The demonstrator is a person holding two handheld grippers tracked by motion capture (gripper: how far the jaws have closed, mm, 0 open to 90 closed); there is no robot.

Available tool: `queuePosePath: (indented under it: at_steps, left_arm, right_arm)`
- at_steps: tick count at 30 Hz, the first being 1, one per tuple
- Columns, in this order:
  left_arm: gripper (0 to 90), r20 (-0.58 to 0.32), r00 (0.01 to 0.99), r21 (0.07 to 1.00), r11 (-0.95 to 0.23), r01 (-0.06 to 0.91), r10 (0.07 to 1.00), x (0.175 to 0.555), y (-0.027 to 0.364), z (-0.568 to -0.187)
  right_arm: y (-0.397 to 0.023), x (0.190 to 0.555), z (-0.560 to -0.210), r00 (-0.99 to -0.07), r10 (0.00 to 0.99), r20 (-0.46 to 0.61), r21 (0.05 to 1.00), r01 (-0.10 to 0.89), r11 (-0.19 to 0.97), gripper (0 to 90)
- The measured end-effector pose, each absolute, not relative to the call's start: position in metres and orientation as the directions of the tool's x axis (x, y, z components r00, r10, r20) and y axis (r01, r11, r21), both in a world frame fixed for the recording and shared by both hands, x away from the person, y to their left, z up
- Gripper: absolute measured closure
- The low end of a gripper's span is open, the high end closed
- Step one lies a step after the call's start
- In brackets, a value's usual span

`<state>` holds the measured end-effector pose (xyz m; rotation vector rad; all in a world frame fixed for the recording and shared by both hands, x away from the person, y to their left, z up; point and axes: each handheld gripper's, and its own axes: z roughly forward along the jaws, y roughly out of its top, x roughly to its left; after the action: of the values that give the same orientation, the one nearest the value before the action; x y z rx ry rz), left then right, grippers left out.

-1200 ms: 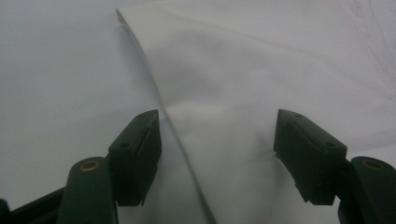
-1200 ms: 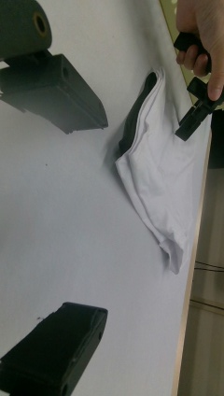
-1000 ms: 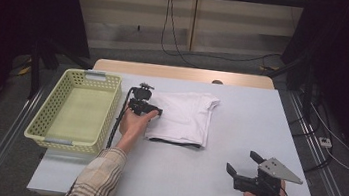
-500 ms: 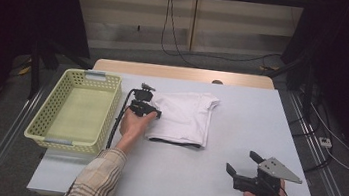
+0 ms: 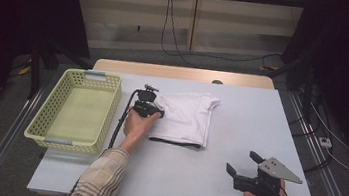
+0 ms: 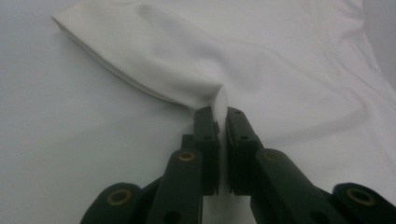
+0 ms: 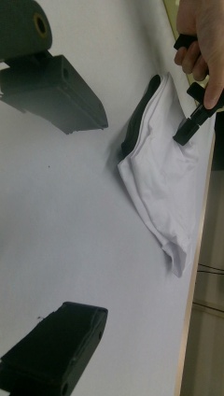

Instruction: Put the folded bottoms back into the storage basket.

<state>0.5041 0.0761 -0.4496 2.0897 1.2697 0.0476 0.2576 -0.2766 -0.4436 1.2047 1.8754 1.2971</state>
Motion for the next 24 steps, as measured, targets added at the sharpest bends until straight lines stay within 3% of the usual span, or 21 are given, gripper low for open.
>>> queuePosePath:
  at_steps: [24]
  left_arm:
    - [85.4, -0.338, 0.575, 0.733, -0.175, 0.658, 0.745, 0.491, 0.085, -0.411]
  right_arm:
    - [-0.278, 0.258, -0.444, -0.441, 0.896, 0.043, 0.925, 0.358, 0.132, 8.3]
